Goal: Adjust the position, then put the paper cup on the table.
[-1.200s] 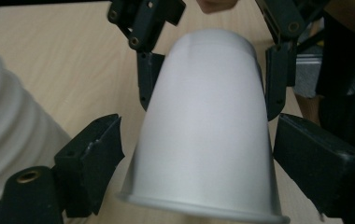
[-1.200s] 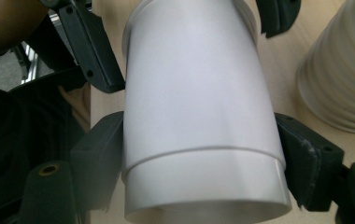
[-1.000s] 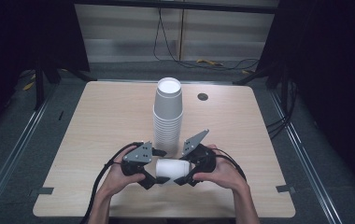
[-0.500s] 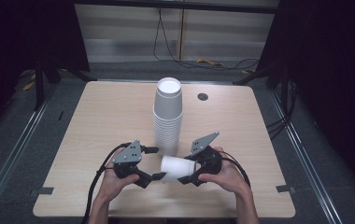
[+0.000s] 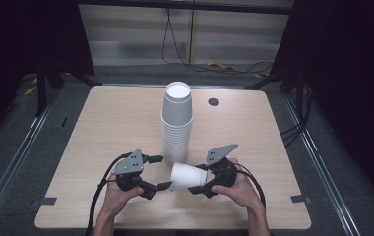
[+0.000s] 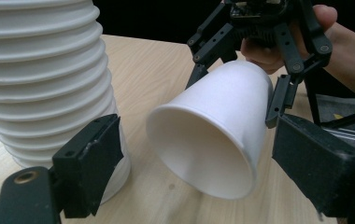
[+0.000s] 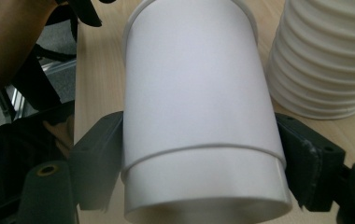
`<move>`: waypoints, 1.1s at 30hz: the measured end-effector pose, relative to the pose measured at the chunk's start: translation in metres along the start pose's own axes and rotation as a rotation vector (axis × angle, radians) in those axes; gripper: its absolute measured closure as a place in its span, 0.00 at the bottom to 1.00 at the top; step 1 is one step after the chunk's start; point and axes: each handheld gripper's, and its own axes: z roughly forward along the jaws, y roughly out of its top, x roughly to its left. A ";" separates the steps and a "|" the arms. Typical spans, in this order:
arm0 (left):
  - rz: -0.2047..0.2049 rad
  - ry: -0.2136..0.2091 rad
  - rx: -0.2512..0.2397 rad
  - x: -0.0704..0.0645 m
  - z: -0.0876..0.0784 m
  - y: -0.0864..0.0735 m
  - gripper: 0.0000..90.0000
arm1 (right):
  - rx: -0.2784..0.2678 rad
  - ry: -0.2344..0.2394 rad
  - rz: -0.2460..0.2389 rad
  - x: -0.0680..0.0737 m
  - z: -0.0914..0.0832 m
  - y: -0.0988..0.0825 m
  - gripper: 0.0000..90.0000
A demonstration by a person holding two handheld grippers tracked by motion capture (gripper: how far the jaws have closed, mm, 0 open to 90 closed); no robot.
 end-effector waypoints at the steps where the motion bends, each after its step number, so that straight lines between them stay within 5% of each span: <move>1: -0.004 -0.002 -0.007 0.000 0.000 0.000 0.17 | -0.011 0.003 0.002 0.000 -0.001 -0.001 0.25; 15: -0.027 -0.016 -0.050 -0.006 0.000 -0.004 0.17 | -0.174 0.022 0.002 -0.004 -0.003 -0.010 0.26; 27: -0.076 -0.043 -0.090 -0.005 -0.001 -0.011 0.17 | -0.209 0.042 -0.007 -0.002 0.001 -0.014 0.26; 33: -0.069 -0.044 -0.089 -0.004 0.001 -0.010 0.17 | -0.240 0.057 -0.010 -0.002 0.002 -0.018 0.26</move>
